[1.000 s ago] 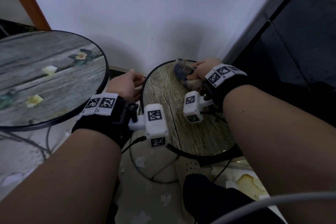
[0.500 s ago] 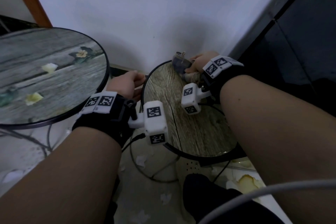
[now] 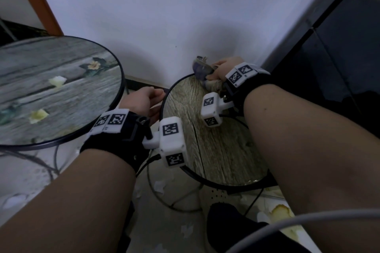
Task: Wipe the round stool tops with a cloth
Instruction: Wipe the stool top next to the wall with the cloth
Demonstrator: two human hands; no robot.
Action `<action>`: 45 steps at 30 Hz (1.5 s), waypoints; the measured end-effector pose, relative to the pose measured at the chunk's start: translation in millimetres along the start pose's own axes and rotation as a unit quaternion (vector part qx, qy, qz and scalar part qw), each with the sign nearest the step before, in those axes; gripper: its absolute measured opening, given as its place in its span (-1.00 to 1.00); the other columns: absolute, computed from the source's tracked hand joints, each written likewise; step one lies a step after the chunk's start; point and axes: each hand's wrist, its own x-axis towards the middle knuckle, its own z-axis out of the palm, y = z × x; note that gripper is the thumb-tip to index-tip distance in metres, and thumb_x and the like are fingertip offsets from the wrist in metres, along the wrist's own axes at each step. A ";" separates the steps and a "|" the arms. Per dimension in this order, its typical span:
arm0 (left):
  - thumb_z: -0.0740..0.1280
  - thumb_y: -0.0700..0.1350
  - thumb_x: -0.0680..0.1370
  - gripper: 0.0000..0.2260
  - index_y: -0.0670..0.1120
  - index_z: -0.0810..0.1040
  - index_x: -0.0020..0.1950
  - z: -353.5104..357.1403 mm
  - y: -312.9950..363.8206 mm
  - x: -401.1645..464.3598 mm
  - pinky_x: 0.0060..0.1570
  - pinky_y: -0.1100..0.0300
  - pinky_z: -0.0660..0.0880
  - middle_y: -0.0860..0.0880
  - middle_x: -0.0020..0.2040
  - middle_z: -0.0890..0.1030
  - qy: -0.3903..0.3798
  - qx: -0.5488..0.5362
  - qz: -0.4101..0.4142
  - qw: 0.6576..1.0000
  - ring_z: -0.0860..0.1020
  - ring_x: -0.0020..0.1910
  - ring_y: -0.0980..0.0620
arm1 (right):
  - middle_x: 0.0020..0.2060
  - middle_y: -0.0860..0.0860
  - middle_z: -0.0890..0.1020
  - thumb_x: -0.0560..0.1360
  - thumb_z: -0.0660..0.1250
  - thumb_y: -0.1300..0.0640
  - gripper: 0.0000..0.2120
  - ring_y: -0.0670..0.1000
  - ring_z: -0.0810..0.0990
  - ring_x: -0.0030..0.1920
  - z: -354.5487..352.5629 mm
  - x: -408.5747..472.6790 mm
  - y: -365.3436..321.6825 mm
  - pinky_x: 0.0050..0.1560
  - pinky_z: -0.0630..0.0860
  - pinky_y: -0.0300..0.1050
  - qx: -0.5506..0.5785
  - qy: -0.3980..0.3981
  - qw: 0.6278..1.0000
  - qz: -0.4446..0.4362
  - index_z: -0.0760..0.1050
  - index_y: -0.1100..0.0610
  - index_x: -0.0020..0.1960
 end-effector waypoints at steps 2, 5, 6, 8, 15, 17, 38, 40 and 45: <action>0.14 -0.04 0.61 -0.73 -0.09 0.52 -0.20 -2.1 -0.6 3.2 -0.12 0.15 0.48 0.03 -0.20 0.62 0.004 0.001 -0.001 1.000 0.55 -0.21 0.03 | 0.30 0.00 0.50 0.52 0.33 0.03 -0.61 0.03 0.49 0.28 2.5 3.9 0.4 -0.05 0.49 -0.45 0.056 -0.001 0.998 0.012 0.45 0.06 0.33; 0.12 0.02 0.62 -0.70 -0.09 0.51 -0.19 -4.2 0.9 7.9 -0.05 0.12 0.48 0.02 -0.18 0.63 0.003 0.006 -0.009 1.000 0.56 -0.17 0.00 | 0.25 0.00 0.54 0.41 0.46 0.17 -0.54 0.02 0.53 0.23 4.0 3.9 5.3 -0.59 0.35 -0.53 0.088 -0.005 0.995 0.040 0.48 0.08 0.29; 0.12 0.03 0.62 -0.69 -0.09 0.52 -0.19 -4.6 1.6 9.1 -0.04 0.12 0.48 0.01 -0.16 0.63 0.002 0.007 -0.010 1.000 0.56 -0.15 -0.01 | 0.24 0.00 0.54 0.40 0.47 0.18 -0.54 0.02 0.53 0.22 5.7 8.9 9.7 -0.59 0.36 -0.51 0.096 -0.001 0.995 0.042 0.49 0.07 0.28; 0.11 0.04 0.62 -0.68 -0.09 0.52 -0.18 -4.1 3.4 9.2 -0.12 0.13 0.49 0.00 -0.13 0.63 0.000 0.012 -0.010 1.000 0.56 -0.15 -0.02 | 0.23 0.01 0.55 0.39 0.48 0.16 -0.55 0.03 0.54 0.22 4.0 10.0 9.9 -0.41 0.44 -0.39 0.124 -0.003 0.991 0.048 0.51 0.07 0.26; 0.14 0.05 0.60 -0.70 -0.10 0.51 -0.17 -0.2 8.7 9.7 -0.24 0.13 0.47 -0.02 -0.16 0.62 -0.009 0.026 -0.004 1.000 0.54 -0.25 -0.05 | 0.23 0.06 0.56 0.48 0.39 0.05 -0.62 0.10 0.54 0.21 -11.1 6.4 22.1 0.14 0.48 -0.12 -0.025 0.014 1.000 -0.009 0.53 0.12 0.26; 0.14 0.05 0.60 -0.70 -0.10 0.51 -0.17 0.7 8.4 10.1 -0.22 0.13 0.48 -0.01 -0.16 0.62 -0.009 0.029 -0.005 1.000 0.54 -0.25 -0.04 | 0.23 0.06 0.57 0.48 0.38 0.06 -0.62 0.10 0.54 0.19 -12.6 4.2 22.8 0.19 0.48 -0.10 -0.050 0.004 0.998 -0.024 0.51 0.10 0.28; 0.15 0.04 0.60 -0.71 -0.09 0.49 -0.20 4.4 7.7 8.0 -0.25 0.16 0.47 -0.01 -0.18 0.60 -0.004 0.022 -0.001 1.000 0.53 -0.28 -0.03 | 0.17 0.03 0.59 0.39 0.49 0.17 -0.46 -0.05 0.50 0.01 -9.3 -6.4 21.1 -0.02 0.37 -0.25 0.069 -0.044 0.997 0.011 0.46 0.05 0.34; 0.15 0.04 0.61 -0.70 -0.09 0.49 -0.21 4.9 7.9 8.0 -0.25 0.16 0.46 -0.01 -0.18 0.60 -0.005 0.024 0.001 1.000 0.53 -0.27 -0.03 | 0.18 0.04 0.59 0.40 0.48 0.18 -0.48 0.00 0.54 0.09 -8.6 -6.9 21.1 0.02 0.41 -0.22 0.069 -0.036 0.997 0.017 0.48 0.06 0.33; 0.15 0.03 0.61 -0.70 -0.09 0.48 -0.23 6.0 6.9 8.2 -0.25 0.16 0.46 -0.01 -0.19 0.59 -0.018 0.036 0.011 0.999 0.53 -0.28 -0.01 | 0.18 0.06 0.60 0.43 0.45 0.15 -0.56 0.07 0.56 0.17 -6.5 -10.9 21.2 0.12 0.46 -0.16 0.027 -0.032 0.999 0.024 0.51 0.08 0.30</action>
